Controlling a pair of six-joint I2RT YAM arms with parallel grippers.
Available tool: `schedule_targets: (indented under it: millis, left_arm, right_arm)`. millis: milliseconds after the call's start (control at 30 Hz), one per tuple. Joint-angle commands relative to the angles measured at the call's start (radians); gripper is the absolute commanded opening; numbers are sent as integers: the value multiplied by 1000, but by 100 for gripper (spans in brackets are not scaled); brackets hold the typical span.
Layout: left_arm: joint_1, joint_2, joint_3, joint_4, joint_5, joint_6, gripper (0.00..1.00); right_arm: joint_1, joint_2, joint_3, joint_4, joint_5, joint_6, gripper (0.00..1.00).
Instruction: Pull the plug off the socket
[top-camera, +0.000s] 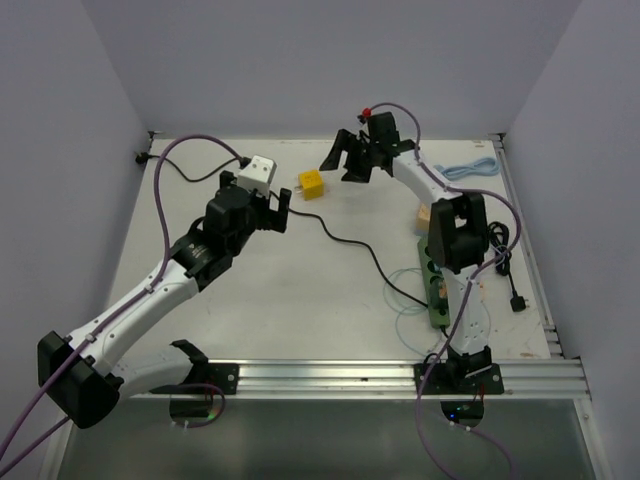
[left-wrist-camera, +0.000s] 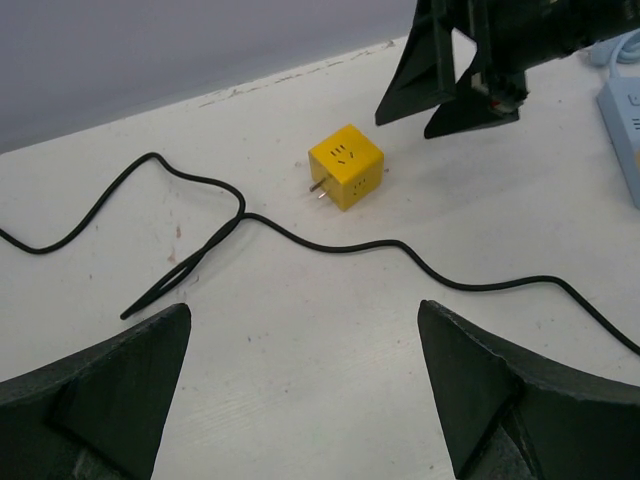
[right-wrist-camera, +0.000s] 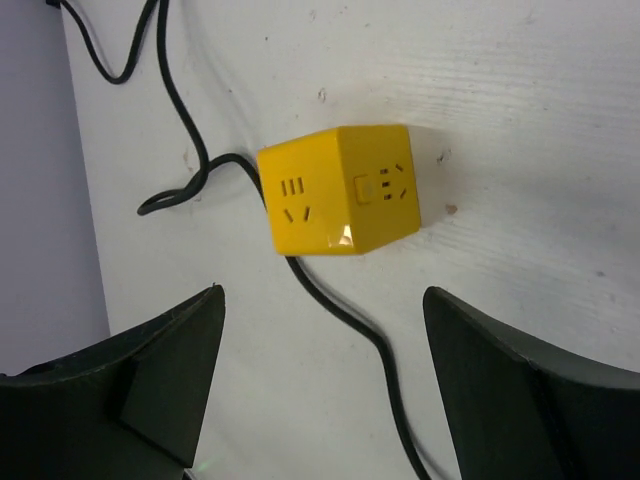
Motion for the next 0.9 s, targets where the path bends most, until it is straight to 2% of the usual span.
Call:
schedule_targets:
  millis: [0, 67, 100, 133, 200, 333, 600, 867]
  left_arm:
    - [0, 25, 29, -4, 3, 1, 100]
    - [0, 34, 39, -9, 20, -13, 100]
    - [0, 39, 42, -15, 27, -19, 100]
    - [0, 40, 46, -15, 35, -28, 100]
    - [0, 44, 51, -18, 50, -34, 100]
    - [0, 44, 55, -16, 73, -51, 100]
    - [0, 45, 60, -32, 103, -60, 100]
    - [0, 53, 52, -39, 106, -42, 100]
  right_arm:
    - [-66, -225, -24, -158, 90, -95, 84]
    - [-75, -312, -41, -255, 220, -208, 86]
    - [-83, -340, -80, -287, 362, -238, 86]
    - [-88, -363, -102, -339, 420, -280, 87]
    - [-106, -427, -177, -372, 527, -307, 88]
    - [-132, -526, -334, -387, 649, -333, 89]
    - [-204, -612, -561, -320, 651, -325, 90]
    - [-223, -577, -589, -292, 667, -315, 90]
